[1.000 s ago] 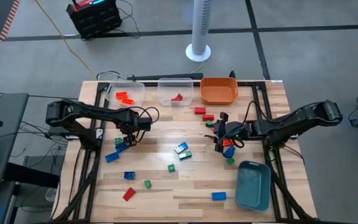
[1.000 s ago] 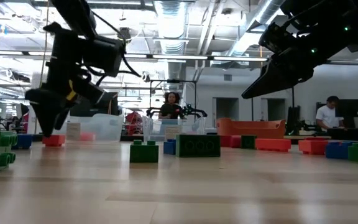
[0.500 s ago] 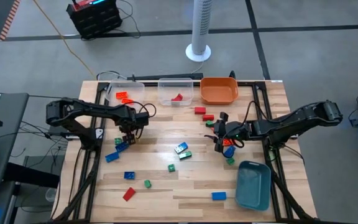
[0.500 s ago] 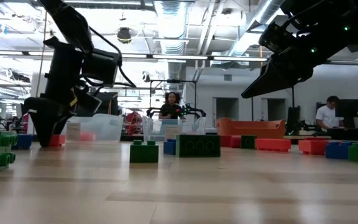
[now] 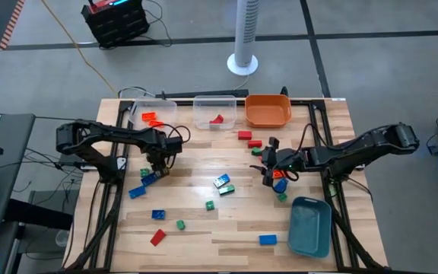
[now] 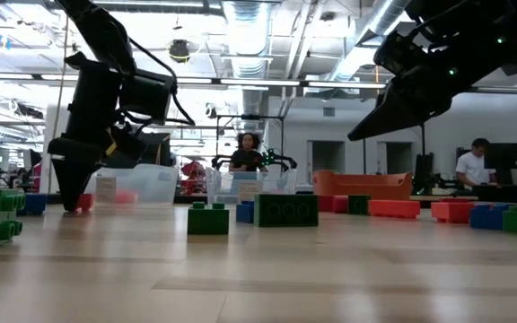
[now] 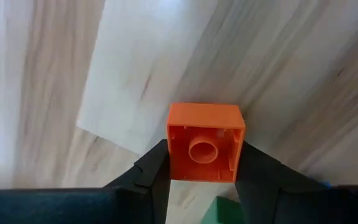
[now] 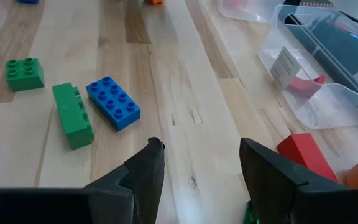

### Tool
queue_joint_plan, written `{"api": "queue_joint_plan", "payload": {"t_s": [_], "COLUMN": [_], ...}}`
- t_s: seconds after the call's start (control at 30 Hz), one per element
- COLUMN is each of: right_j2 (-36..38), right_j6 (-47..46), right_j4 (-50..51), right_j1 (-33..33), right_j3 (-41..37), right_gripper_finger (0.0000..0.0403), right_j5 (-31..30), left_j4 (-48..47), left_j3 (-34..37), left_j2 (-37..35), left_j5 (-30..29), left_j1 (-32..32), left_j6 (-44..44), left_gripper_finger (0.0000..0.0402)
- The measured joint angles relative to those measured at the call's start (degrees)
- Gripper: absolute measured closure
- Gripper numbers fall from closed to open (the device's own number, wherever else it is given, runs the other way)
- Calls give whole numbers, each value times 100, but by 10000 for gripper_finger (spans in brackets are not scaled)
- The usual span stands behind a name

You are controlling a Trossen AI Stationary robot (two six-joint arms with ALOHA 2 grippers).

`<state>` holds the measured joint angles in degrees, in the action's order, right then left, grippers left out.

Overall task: Sort blocks
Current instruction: Put the orange game piece into the left transparent bin

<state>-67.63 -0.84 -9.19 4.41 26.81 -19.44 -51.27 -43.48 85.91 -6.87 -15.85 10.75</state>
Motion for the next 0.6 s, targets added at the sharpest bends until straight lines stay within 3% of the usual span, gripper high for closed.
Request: {"api": "queue_joint_plan", "payload": {"t_s": [0.33, 0.6], "right_j2": [0, 0], "right_j6": [-17, -20], "right_j4": [-69, -148], "right_j1": [-6, -7], "right_j3": [0, 0], "right_gripper_finger": [185, 185], "right_j5": [0, 76], "left_j4": [178, 67], "left_j3": [-663, -1848], "left_j2": [-912, -286], "left_j5": [66, 58], "left_j1": [-51, -362], "left_j6": [248, -269], "left_gripper_finger": [265, 263]}}
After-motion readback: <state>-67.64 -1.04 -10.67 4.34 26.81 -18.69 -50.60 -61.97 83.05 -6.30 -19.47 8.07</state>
